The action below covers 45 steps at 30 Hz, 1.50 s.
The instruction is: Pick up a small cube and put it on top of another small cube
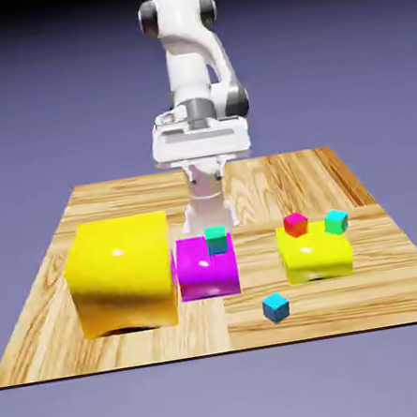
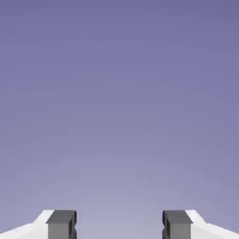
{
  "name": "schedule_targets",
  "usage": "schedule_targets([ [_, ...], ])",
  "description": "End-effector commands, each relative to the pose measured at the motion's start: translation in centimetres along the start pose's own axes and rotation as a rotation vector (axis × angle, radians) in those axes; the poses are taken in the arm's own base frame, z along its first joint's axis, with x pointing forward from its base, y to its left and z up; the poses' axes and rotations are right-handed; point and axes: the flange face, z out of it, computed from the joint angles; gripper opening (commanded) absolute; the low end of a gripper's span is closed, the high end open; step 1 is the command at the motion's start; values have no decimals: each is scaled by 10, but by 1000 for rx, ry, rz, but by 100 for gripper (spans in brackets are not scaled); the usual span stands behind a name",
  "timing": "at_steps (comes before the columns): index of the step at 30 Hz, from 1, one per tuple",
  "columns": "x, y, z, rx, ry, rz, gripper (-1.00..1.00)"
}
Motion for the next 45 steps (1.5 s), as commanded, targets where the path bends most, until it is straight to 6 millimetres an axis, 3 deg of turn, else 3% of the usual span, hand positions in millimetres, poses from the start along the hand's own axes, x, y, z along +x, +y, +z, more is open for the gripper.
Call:
schedule_targets([
  [1, -3, -4, 11, -24, -33, -20, 0],
  [9, -40, -26, 101, -214, -298, -182, 0],
  [18, -109, -32, 197, -419, -596, -366, 0],
  [24, -168, -23, 254, -550, -793, -488, 0],
  [26, -170, -23, 255, -553, -797, -491, 0],
  [30, -205, 16, 297, -553, -797, -491, 0],
  [31, -206, 18, 298, -553, -797, -491, 0],
  [32, -206, 18, 298, -553, -797, -491, -100],
  [33, -206, 18, 298, -553, -797, -491, -100],
  [37, -171, -21, 257, -553, -797, -491, -100],
  [45, -127, -2, 174, -588, -770, -491, -100],
])
